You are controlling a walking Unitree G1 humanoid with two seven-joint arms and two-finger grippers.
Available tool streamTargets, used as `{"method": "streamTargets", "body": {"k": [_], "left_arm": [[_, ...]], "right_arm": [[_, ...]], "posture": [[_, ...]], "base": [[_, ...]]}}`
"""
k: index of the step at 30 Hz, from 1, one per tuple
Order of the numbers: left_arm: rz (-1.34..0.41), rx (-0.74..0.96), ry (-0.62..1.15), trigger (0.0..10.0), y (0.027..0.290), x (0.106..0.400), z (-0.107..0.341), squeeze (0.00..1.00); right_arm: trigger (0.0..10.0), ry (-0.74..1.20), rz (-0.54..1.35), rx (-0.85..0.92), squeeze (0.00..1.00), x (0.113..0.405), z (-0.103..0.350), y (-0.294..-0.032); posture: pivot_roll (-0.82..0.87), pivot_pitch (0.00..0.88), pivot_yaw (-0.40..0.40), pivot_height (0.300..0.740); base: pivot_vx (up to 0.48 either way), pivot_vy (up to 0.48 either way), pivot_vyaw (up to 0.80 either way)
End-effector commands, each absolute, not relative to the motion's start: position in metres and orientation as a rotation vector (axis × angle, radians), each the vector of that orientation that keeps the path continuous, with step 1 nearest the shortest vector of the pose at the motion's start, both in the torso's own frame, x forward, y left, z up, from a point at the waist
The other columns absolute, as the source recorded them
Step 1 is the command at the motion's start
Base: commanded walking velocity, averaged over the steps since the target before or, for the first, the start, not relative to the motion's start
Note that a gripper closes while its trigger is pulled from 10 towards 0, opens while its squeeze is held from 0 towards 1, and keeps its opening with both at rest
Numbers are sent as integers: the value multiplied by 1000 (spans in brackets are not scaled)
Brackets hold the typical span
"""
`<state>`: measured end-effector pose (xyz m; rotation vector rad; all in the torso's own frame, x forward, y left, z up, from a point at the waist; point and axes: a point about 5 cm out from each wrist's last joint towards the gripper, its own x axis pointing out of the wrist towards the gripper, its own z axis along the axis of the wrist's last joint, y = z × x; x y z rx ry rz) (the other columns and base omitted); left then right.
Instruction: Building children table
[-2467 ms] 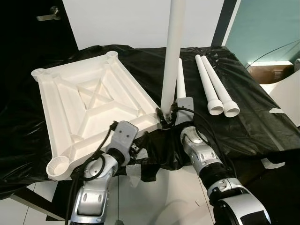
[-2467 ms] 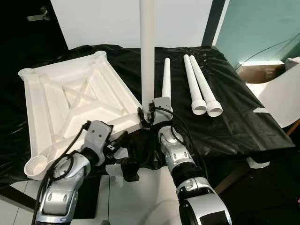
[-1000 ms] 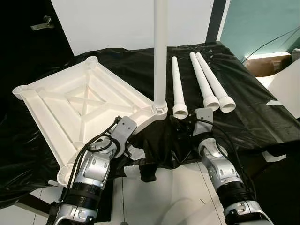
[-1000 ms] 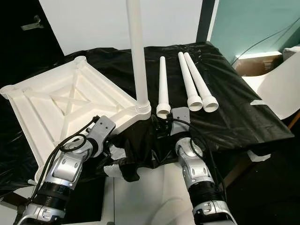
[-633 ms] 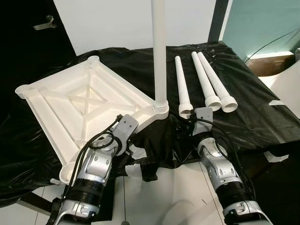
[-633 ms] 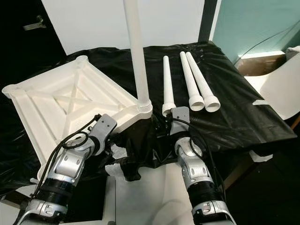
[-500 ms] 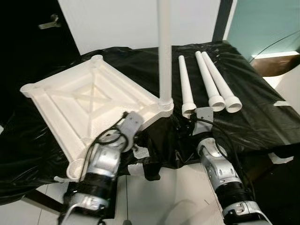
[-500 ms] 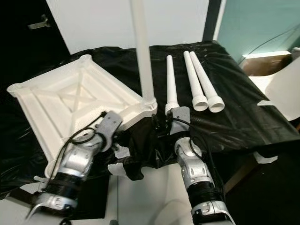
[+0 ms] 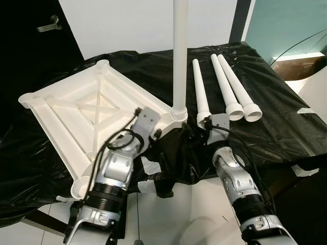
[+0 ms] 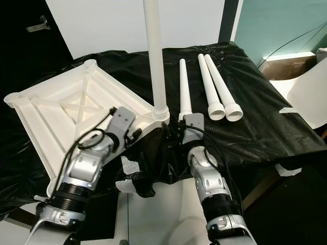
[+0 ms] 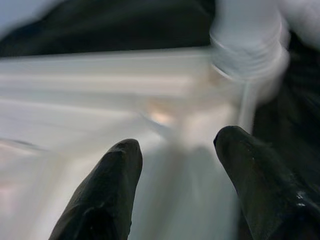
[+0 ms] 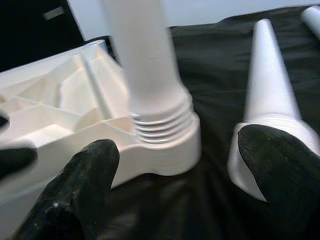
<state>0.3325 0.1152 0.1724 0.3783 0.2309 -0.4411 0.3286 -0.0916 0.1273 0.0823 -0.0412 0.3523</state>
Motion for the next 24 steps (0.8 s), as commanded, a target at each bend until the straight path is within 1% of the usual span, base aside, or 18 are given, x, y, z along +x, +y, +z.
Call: {"method": "streamTargets", "body": {"k": [1, 2, 3, 4, 5, 6, 8, 9, 11, 12, 15, 16, 19, 24], "left_arm": [[-409, 380, 204, 10000, 132, 334, 186, 0], [-409, 380, 204, 10000, 132, 334, 186, 0], [-369, 399, 197, 10000, 144, 336, 191, 0], [-369, 399, 197, 10000, 144, 336, 191, 0], [-317, 442, 198, 10000, 159, 337, 193, 0], [-317, 442, 198, 10000, 159, 337, 193, 0], [-219, 522, 215, 10000, 186, 340, 194, 0], [-219, 522, 215, 10000, 186, 340, 194, 0], [-115, 611, 255, 10000, 214, 342, 190, 0], [-115, 611, 255, 10000, 214, 342, 190, 0], [-8, 754, 340, 10000, 245, 338, 178, 0], [-8, 754, 340, 10000, 245, 338, 178, 0], [36, 898, 415, 10000, 264, 333, 162, 0], [16, 936, 463, 10000, 269, 328, 152, 0]], "right_arm": [[10000, 0, 390, 87, 0, 330, 124, -81], [10000, 0, 390, 87, 0, 330, 124, -81], [10000, 15, 396, 91, 0, 332, 124, -78], [10000, 15, 396, 91, 0, 332, 124, -78], [10000, 31, 406, 93, 0, 333, 123, -73], [10000, 31, 406, 93, 0, 333, 123, -73], [10000, 72, 426, 85, 0, 335, 121, -64], [10000, 72, 426, 85, 0, 335, 121, -64], [10000, 131, 437, 57, 0, 338, 116, -56], [10000, 131, 437, 57, 0, 338, 116, -56], [10000, 203, 441, 39, 0, 342, 110, -51], [10000, 203, 441, 39, 0, 342, 110, -51], [10000, 239, 430, 44, 0, 344, 108, -50], [10000, 259, 424, 48, 0, 346, 107, -50]], "posture": [[38, 0, 64, 740], [38, 0, 64, 740], [42, 0, 62, 740], [42, 0, 62, 740], [43, 0, 61, 740], [43, 0, 61, 740], [49, 0, 60, 740], [49, 0, 60, 740], [55, 0, 56, 740], [55, 0, 56, 740], [60, 0, 52, 740], [60, 0, 52, 740], [61, 0, 48, 740], [63, 0, 45, 740]], "base": [[0, 0, 0], [0, 0, 0], [0, 0, 0], [0, 0, 0], [0, 0, 0], [0, 0, 0], [0, 0, 0], [0, 0, 0], [0, 0, 0], [0, 0, 0], [0, 0, 0], [0, 0, 0], [0, 0, 0], [0, 0, 0]]}}
